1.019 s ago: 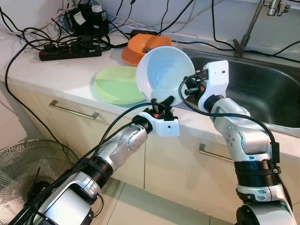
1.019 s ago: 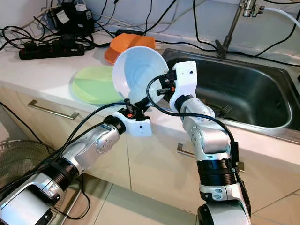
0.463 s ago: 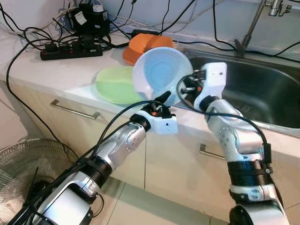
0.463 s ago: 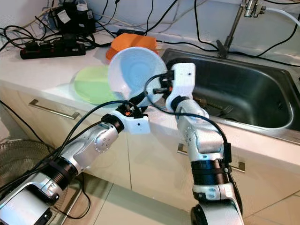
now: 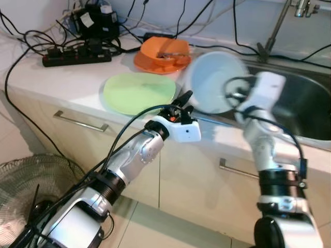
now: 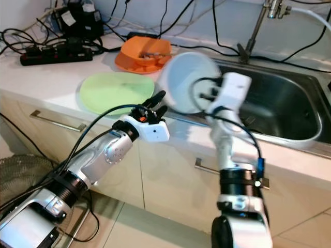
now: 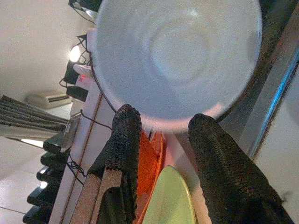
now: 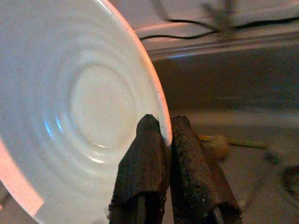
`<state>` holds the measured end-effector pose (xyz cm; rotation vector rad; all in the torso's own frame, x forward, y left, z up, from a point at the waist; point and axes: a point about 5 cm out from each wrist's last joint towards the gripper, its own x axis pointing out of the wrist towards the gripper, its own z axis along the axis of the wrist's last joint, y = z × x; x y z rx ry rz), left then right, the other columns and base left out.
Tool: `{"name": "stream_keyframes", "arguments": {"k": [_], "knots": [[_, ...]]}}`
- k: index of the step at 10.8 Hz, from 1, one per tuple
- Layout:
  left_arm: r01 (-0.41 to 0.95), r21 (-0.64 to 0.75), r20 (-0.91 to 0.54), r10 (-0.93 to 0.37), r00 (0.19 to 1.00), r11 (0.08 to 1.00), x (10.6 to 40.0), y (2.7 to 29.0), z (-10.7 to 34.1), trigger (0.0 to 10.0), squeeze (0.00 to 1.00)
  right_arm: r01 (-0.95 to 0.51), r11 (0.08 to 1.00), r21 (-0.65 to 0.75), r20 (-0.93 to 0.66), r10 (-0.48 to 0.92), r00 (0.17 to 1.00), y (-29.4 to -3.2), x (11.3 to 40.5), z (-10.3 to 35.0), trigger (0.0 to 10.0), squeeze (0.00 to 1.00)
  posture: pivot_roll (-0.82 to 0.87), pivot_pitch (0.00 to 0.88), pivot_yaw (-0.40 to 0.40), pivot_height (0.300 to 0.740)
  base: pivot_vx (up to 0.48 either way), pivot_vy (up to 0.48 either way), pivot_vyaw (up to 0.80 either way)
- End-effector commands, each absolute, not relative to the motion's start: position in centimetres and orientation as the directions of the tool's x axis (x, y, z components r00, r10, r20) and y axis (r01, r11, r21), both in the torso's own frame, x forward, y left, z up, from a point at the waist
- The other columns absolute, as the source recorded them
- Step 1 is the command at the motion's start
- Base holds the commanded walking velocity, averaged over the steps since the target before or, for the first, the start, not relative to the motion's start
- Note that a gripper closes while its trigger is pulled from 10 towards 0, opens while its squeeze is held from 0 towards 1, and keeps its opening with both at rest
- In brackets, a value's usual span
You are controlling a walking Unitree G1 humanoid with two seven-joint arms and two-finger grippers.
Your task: Kitchen organization
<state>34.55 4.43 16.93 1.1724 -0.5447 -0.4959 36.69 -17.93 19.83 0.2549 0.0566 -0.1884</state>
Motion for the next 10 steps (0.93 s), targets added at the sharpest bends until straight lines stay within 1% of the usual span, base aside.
{"name": "stream_keyframes", "arguments": {"k": [1, 2, 3, 4, 5, 6, 7, 8, 10], "knots": [[0.084, 0.940, 0.153, -0.628, 0.763, 0.332, 34.4, 4.3, 17.2, 10.0, 0.00, 0.214, 0.937, 0.276, -0.018, -0.218, 0.976, -18.5, 37.0, 21.5, 0.0, 0.00, 0.16, 0.028, -0.015, 0.740, 0.000, 0.000, 0.00], [0.107, 0.926, 0.155, -0.621, 0.769, 0.363, 34.4, 4.3, 17.0, 10.0, 0.00, 0.274, 0.917, 0.291, -0.012, -0.283, 0.959, -19.5, 37.1, 21.5, 0.0, 0.00, 0.17, 0.028, -0.015, 0.740, 0.000, 0.000, 0.00], [0.186, 0.862, 0.153, -0.592, 0.792, 0.472, 34.3, 4.4, 16.5, 10.0, 0.00, 0.342, 0.894, 0.289, 0.005, -0.358, 0.934, -20.7, 37.2, 21.5, 10.0, 0.00, 0.17, 0.028, -0.014, 0.740, 0.000, 0.000, 0.00], [0.231, 0.821, 0.146, -0.584, 0.799, 0.521, 34.2, 4.4, 16.2, 10.0, 0.00, 0.358, 0.893, 0.272, 0.009, -0.375, 0.927, -21.0, 37.3, 21.3, 10.0, 0.00, 0.17, 0.028, -0.014, 0.740, 0.000, 0.000, 0.00], [0.387, 0.588, 0.141, -0.561, 0.815, 0.710, 33.7, 3.9, 15.9, 10.0, 0.00, 0.371, 0.915, 0.161, 0.014, -0.378, 0.926, -21.0, 37.6, 19.8, 10.0, 0.00, 0.17, 0.026, -0.016, 0.740, 0.000, 0.000, 0.00], [0.412, 0.520, 0.140, -0.550, 0.823, 0.748, 33.7, 3.8, 15.7, 10.0, 0.00, 0.368, 0.919, 0.143, 0.007, -0.373, 0.928, -20.9, 37.7, 19.2, 10.0, 0.00, 0.17, 0.026, -0.017, 0.740, 0.000, 0.000, 0.00], [0.479, 0.350, 0.111, -0.544, 0.832, 0.805, 33.6, 3.4, 15.3, 10.0, 0.00, 0.374, 0.923, 0.094, -0.023, -0.373, 0.927, -20.7, 37.8, 17.6, 10.0, 0.00, 0.18, 0.026, -0.019, 0.740, 0.000, 0.000, 0.00], [0.534, 0.141, 0.116, -0.549, 0.827, 0.834, 33.3, 2.9, 15.6, 10.0, 0.00, 0.381, 0.925, 0.006, -0.039, -0.381, 0.924, -20.9, 37.9, 16.2, 10.0, 0.00, 0.18, 0.028, -0.019, 0.740, 0.000, 0.000, 0.00], [0.559, 0.131, 0.128, -0.573, 0.810, 0.819, 33.0, 2.8, 15.9, 10.0, 0.00, 0.365, 0.931, -0.013, -0.048, -0.365, 0.930, -20.7, 38.1, 15.6, 10.0, 0.00, 0.18, 0.028, -0.023, 0.740, 0.000, 0.000, 0.00]]}}
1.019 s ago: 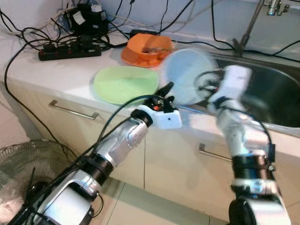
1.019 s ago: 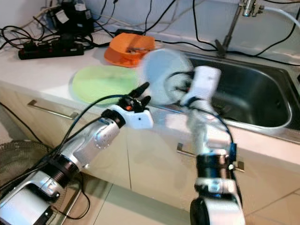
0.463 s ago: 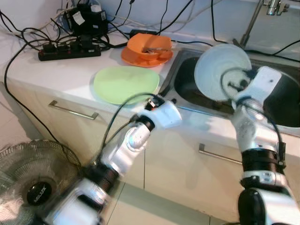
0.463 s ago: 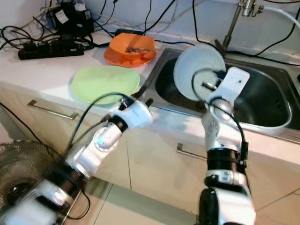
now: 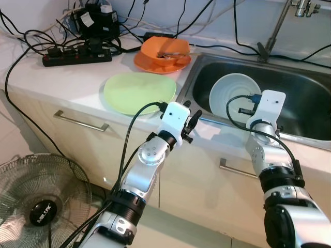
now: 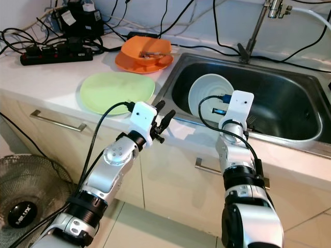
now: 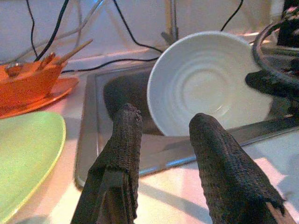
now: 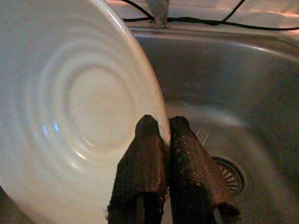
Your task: Kitchen organization
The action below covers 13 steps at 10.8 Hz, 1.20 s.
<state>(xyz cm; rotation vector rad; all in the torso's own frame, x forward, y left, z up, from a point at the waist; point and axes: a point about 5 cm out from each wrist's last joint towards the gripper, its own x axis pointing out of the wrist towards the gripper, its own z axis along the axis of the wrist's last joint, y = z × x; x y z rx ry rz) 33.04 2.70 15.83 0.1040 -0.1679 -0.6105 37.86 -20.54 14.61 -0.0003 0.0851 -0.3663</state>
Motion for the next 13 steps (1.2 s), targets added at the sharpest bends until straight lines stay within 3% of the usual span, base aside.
{"name": "stream_keyframes", "arguments": {"k": [1, 4, 10, 11, 12, 13], "knots": [[0.577, 0.128, 0.123, -0.590, 0.798, 0.807, 32.9, 2.8, 16.0, 10.0, 0.00, 0.328, 0.944, -0.027, -0.058, -0.329, 0.943, -20.2, 38.3, 15.1, 10.0, 0.00, 0.18, 0.028, -0.022, 0.740, 0.000, 0.000, 0.00], [0.624, 0.037, 0.058, -0.625, 0.779, 0.781, 32.7, 2.5, 15.5, 10.0, 0.00, 0.166, 0.982, -0.096, -0.127, -0.177, 0.976, -17.9, 38.7, 13.7, 10.0, 0.00, 0.18, 0.027, -0.025, 0.740, 0.000, 0.000, 0.00], [0.622, 0.014, 0.004, -0.622, 0.783, 0.783, 32.8, 3.2, 15.2, 10.0, 0.00, 0.146, 0.984, -0.098, -0.145, -0.159, 0.976, -17.6, 38.8, 13.3, 10.0, 0.00, 0.18, 0.027, -0.020, 0.740, 0.000, 0.000, 0.00], [0.620, 0.013, -0.002, -0.620, 0.784, 0.784, 32.8, 3.3, 15.1, 10.0, 0.00, 0.143, 0.985, -0.094, -0.146, -0.155, 0.977, -17.5, 38.8, 13.2, 10.0, 0.18, 0.18, 0.023, -0.021, 0.740, 0.000, 0.000, 0.00], [0.619, 0.013, -0.005, -0.619, 0.785, 0.785, 32.8, 3.3, 15.1, 10.0, 0.00, 0.141, 0.986, -0.092, -0.145, -0.153, 0.977, -17.5, 38.8, 13.2, 10.0, 0.80, 0.18, 0.021, -0.021, 0.740, 0.000, 0.000, 0.00], [0.618, 0.012, -0.007, -0.618, 0.786, 0.786, 32.8, 3.4, 15.1, 10.0, 0.00, 0.139, 0.986, -0.092, -0.144, -0.151, 0.978, -17.4, 38.9, 13.3, 10.0, 0.80, 0.19, 0.017, -0.022, 0.740, 0.000, 0.000, 0.00]]}}
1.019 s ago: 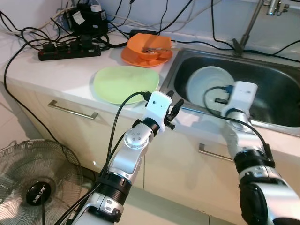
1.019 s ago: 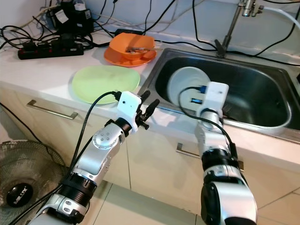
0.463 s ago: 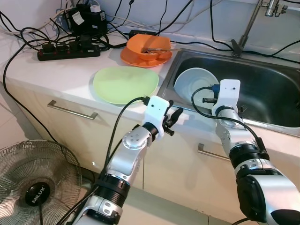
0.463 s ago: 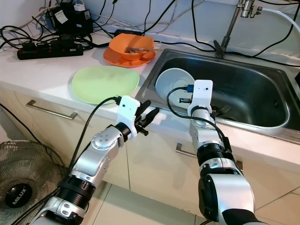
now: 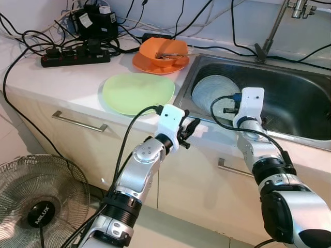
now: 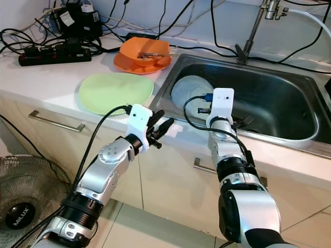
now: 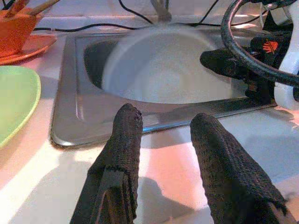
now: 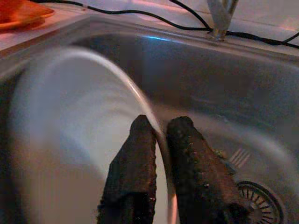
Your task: Kitchen organization
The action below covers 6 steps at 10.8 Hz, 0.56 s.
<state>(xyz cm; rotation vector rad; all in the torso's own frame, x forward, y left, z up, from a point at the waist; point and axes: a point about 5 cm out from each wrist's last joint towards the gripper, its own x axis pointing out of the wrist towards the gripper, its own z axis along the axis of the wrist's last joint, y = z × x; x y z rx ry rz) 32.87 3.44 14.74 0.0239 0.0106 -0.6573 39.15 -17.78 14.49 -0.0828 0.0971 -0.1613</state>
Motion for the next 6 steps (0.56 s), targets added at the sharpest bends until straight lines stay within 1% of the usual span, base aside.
{"name": "stream_keyframes", "arguments": {"k": [1, 2, 6], "knots": [[0.616, 0.015, -0.008, -0.616, 0.788, 0.788, 32.89, 3.42, 15.07, 10.0, 0.00, 0.136, 0.986, -0.093, -0.145, -0.149, 0.978, -17.35, 38.86, 13.26, 10.0, 0.04, 0.19, 0.015, -0.022, 0.740, 0.000, 0.000, 0.00], [0.611, 0.019, -0.012, -0.611, 0.792, 0.791, 32.97, 3.56, 14.98, 10.0, 0.00, 0.132, 0.987, -0.094, -0.150, -0.145, 0.978, -17.20, 38.85, 13.14, 10.0, 0.00, 0.19, 0.013, -0.021, 0.740, 0.000, 0.000, 0.00], [0.605, 0.024, -0.007, -0.605, 0.796, 0.796, 33.16, 3.74, 15.18, 10.0, 0.00, 0.128, 0.988, -0.089, -0.141, -0.140, 0.980, -17.11, 39.04, 13.51, 10.0, 0.00, 0.19, 0.013, -0.023, 0.740, 0.000, 0.000, 0.00]]}}
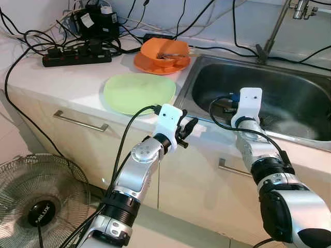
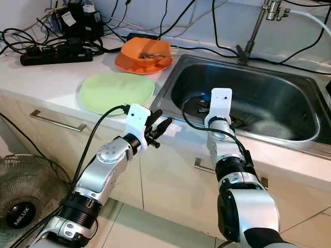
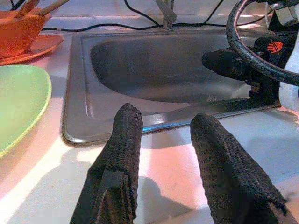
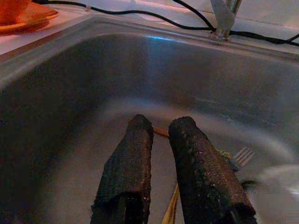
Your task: Kitchen organization
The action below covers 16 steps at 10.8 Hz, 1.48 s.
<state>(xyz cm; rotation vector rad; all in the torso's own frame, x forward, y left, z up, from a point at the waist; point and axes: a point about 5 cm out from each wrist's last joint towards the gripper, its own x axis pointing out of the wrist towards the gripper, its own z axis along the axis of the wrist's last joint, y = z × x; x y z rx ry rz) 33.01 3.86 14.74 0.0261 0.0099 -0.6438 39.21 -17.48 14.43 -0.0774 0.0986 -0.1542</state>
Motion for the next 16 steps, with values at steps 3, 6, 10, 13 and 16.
{"name": "stream_keyframes", "arguments": {"k": [3, 6, 10, 13, 16], "knots": [[0.525, 0.143, 0.078, -0.539, 0.839, 0.839, 33.7, 4.9, 16.2, 10.0, 0.00, 0.043, 0.999, -0.021, 0.037, -0.042, 0.998, -15.4, 39.0, 15.5, 10.0, 0.00, 0.18, 0.020, -0.021, 0.740, 0.000, 0.000, 0.00], [0.440, 0.325, 0.123, -0.498, 0.858, 0.837, 33.8, 5.9, 16.8, 10.0, 0.00, -0.053, 0.996, 0.075, 0.150, 0.041, 0.988, -13.9, 38.1, 16.7, 10.0, 0.00, 0.18, 0.028, -0.020, 0.740, 0.000, 0.000, 0.00], [0.303, 0.379, 0.228, -0.406, 0.885, 0.874, 34.0, 7.8, 16.7, 10.0, 0.00, -0.054, 0.998, 0.015, 0.239, 0.049, 0.970, -14.5, 35.5, 15.8, 10.0, 0.00, 0.17, 0.042, -0.017, 0.740, 0.000, 0.000, 0.00], [0.224, 0.336, 0.303, -0.330, 0.894, 0.915, 33.6, 9.2, 16.6, 10.0, 0.00, -0.058, 0.997, -0.049, 0.303, 0.070, 0.951, -14.8, 33.4, 15.7, 10.0, 0.00, 0.15, 0.054, -0.011, 0.740, 0.000, 0.000, 0.00], [0.230, 0.432, 0.296, -0.377, 0.878, 0.872, 32.3, 10.0, 15.9, 10.0, 0.00, -0.063, 0.996, -0.057, 0.270, 0.076, 0.960, -14.9, 32.2, 14.2, 10.0, 0.00, 0.16, 0.067, -0.008, 0.740, 0.000, 0.000, 0.00]]}}
